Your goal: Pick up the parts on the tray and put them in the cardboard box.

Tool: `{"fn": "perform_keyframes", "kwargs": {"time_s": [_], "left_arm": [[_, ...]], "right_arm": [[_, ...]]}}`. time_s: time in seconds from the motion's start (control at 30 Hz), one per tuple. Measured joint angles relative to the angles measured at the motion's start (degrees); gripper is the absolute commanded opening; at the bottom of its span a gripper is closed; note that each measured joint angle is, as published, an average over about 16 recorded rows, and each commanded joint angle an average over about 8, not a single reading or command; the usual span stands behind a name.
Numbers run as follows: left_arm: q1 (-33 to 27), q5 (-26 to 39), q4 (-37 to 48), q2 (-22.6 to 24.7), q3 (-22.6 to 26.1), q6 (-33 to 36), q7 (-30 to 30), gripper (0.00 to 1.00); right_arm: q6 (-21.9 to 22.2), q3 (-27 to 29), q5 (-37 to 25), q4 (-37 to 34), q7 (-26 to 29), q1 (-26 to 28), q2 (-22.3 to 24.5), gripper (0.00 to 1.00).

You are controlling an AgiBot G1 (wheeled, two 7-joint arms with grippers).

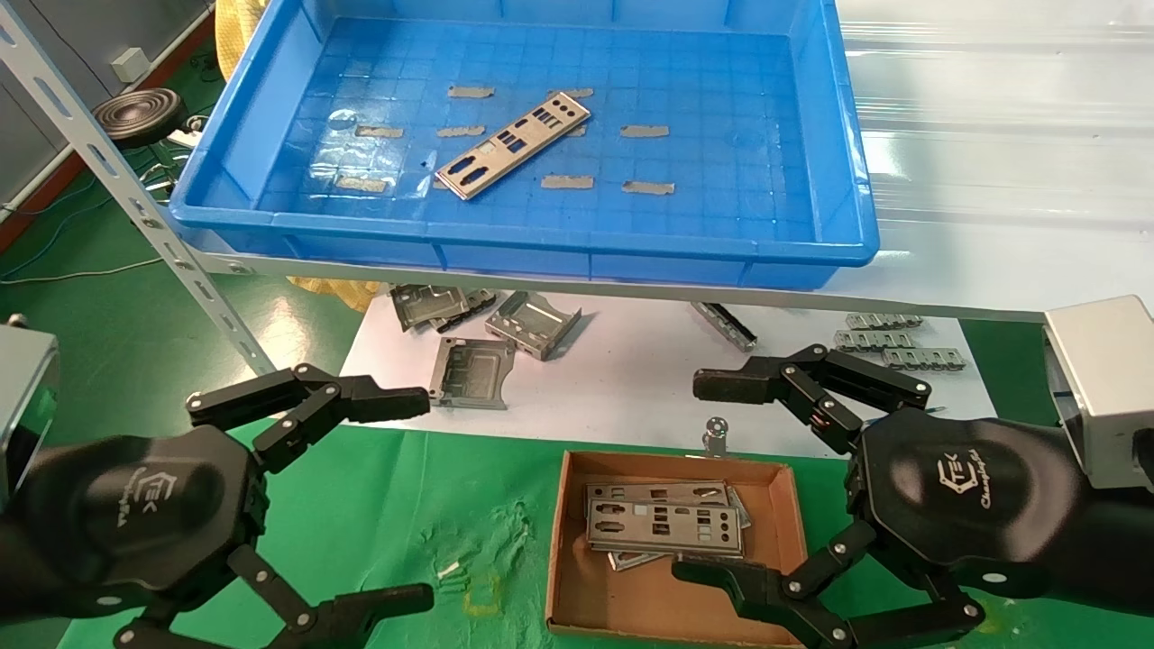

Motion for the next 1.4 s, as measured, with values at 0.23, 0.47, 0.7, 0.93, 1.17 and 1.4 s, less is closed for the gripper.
{"fn": "perform_keyframes", "kwargs": {"time_s": [0.23, 0.47, 0.7, 0.93, 1.17, 1.4], "left_arm": [[0.0, 0.0, 0.0, 0.0, 0.0, 0.0, 0.0, 1.0], [0.0, 0.0, 0.0, 0.0, 0.0, 0.0, 0.0, 1.0], [0.0, 0.0, 0.0, 0.0, 0.0, 0.0, 0.0, 1.0], [0.0, 0.0, 0.0, 0.0, 0.0, 0.0, 0.0, 1.0], [0.0, 0.0, 0.0, 0.0, 0.0, 0.0, 0.0, 1.0], [0.0, 0.0, 0.0, 0.0, 0.0, 0.0, 0.0, 1.0]], "right_arm": [[0.0, 0.0, 0.0, 0.0, 0.0, 0.0, 0.0, 1.0], [0.0, 0.0, 0.0, 0.0, 0.0, 0.0, 0.0, 1.0], [0.0, 0.0, 0.0, 0.0, 0.0, 0.0, 0.0, 1.0], [0.0, 0.0, 0.0, 0.0, 0.0, 0.0, 0.0, 1.0], [0.0, 0.0, 0.0, 0.0, 0.0, 0.0, 0.0, 1.0], [0.0, 0.0, 0.0, 0.0, 0.0, 0.0, 0.0, 1.0]]}}
